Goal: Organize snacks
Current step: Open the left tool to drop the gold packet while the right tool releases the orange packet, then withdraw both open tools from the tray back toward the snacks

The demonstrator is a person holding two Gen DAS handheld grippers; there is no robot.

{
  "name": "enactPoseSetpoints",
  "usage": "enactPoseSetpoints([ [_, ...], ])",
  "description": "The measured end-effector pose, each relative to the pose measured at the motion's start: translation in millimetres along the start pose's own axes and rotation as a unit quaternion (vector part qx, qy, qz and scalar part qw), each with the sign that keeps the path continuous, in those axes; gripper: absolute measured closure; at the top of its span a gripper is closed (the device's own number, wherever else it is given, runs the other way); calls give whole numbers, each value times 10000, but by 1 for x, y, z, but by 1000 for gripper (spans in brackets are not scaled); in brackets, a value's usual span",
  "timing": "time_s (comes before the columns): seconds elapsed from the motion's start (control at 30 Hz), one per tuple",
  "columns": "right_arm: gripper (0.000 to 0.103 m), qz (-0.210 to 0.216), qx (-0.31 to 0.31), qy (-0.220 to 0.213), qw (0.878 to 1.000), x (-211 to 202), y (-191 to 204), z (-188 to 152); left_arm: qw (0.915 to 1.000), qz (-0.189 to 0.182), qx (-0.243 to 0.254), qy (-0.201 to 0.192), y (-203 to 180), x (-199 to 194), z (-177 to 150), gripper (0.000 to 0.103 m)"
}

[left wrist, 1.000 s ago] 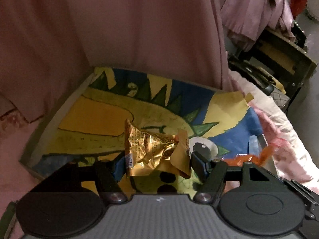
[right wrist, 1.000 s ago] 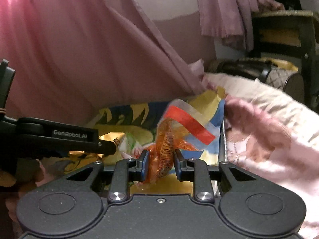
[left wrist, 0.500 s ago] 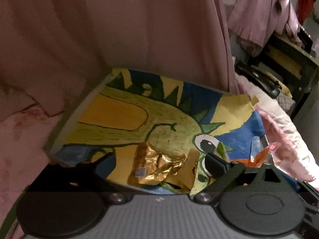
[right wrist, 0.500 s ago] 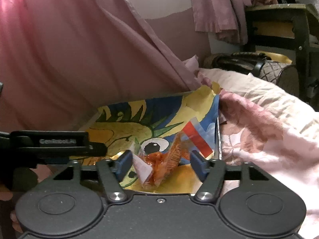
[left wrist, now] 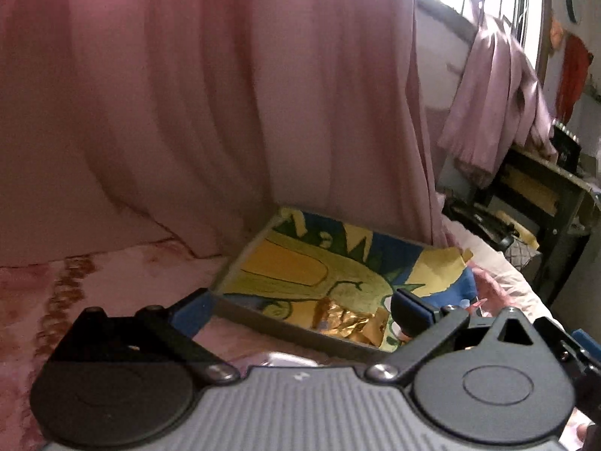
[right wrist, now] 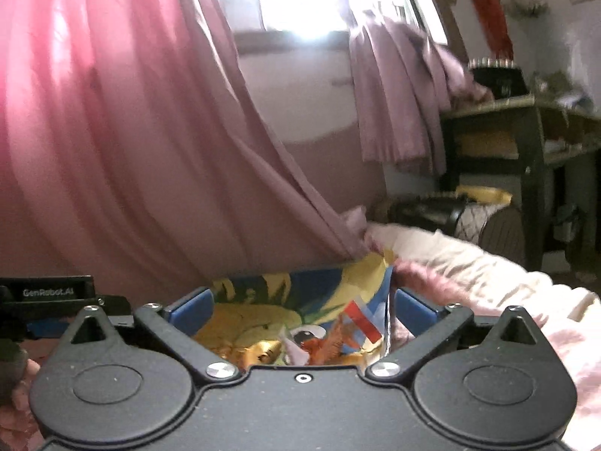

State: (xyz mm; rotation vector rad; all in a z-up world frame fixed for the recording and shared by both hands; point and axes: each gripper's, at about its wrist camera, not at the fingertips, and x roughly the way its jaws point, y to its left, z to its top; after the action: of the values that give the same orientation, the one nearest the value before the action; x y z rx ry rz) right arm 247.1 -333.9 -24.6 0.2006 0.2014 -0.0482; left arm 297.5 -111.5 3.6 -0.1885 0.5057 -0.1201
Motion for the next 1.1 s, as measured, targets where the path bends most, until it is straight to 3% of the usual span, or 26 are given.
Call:
enactPoseSetpoints([
  [0.27, 1, 14, -241, -467, 9986, -77, 34, -12, 9973, 341, 222, -603, 19, -84, -30, 0],
  [0.43, 1, -18, -226, -493, 9985, -115, 47, -21, 9953, 360, 478, -761, 28, -123, -51, 0],
  [0.83, 1, -381, 11, -106, 9992, -175, 63, -44, 9959, 446, 515, -595, 52, -168, -96, 0],
  [1.1, 1, -430, -329, 544, 9971, -181, 82, -60, 9962, 717, 453, -210, 68, -170, -116, 0],
])
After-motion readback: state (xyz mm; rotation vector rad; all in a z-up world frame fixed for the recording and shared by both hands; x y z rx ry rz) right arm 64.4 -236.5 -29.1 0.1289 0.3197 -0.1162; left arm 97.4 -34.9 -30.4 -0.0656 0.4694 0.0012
